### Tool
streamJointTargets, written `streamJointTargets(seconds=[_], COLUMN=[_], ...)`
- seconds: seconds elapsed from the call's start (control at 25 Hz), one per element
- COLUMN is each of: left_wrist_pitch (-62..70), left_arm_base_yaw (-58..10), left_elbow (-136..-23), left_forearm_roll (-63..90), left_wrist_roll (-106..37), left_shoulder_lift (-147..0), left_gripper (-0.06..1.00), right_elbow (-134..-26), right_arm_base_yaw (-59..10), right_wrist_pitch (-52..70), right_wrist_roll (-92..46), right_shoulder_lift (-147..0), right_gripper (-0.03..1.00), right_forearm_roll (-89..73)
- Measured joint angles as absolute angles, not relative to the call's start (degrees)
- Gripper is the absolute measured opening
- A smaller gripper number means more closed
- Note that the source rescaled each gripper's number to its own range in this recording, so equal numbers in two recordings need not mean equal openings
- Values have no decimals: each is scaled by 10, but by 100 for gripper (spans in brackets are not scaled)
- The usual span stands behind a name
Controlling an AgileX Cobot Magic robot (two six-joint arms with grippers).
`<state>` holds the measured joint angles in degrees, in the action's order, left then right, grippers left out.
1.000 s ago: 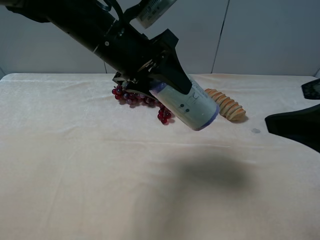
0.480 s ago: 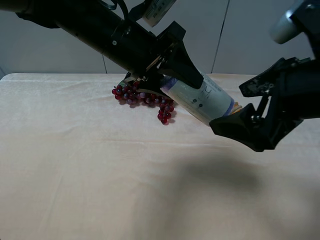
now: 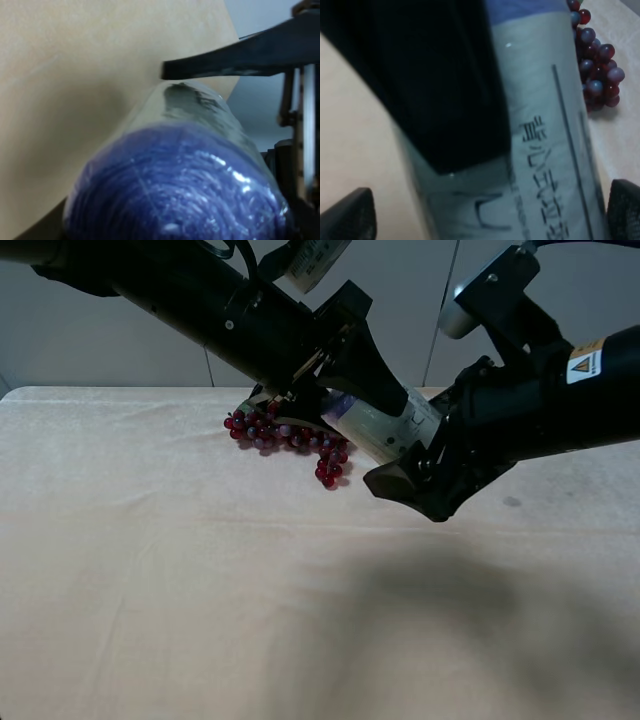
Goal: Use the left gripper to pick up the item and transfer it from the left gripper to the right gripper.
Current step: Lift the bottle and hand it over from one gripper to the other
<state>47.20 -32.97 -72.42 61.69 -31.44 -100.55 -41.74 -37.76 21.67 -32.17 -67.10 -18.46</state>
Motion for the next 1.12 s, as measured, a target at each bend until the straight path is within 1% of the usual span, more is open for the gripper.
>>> streamJointTargets(seconds=[0.2, 0.24, 0.28, 0.36, 0.4, 0.92, 0.96, 1.0, 1.04, 1.08, 1.12], left_wrist_pitch=[473, 473, 473, 475, 476, 477, 478, 482, 484, 487, 488], left_arm_base_yaw=[-330, -330, -330, -330, -330, -330, -330, -330, -330, -330, -330], left_elbow=[-724, -724, -724, -724, -724, -727, -728, -730, -732, -733, -733], left_forearm_roll=[617, 617, 617, 617, 617, 617, 616, 619, 624, 626, 626], left_wrist_roll=[-314, -314, -314, -314, -315, -316, -316, -316, -315, -315, -315], left_shoulder_lift=[-1006, -1006, -1006, -1006, -1006, -1006, -1006, -1006, -1005, -1004, -1004], left_gripper=[1, 1, 1, 1, 1, 2, 14, 31, 55, 72, 81], right_elbow=[-417, -417, -417, -417, -417, -417, -417, -417, -417, -417, -417], right_arm_base_yaw=[-378, -378, -378, -378, -378, -378, -378, -378, -378, -378, -378], right_wrist_pitch=[198, 196, 194, 192, 192, 192, 192, 194, 197, 201, 203], right_wrist_roll=[-322, -322, -322, -322, -324, -326, -326, -326, -326, -326, -326], right_shoulder_lift=[-682, -683, -683, -684, -684, -684, -684, -684, -685, -687, -687], right_gripper=[100, 97, 73, 0, 3, 2, 2, 2, 2, 2, 1], right_forearm_roll=[-185, -185, -185, -182, -182, -183, -184, -184, -184, -184, -184])
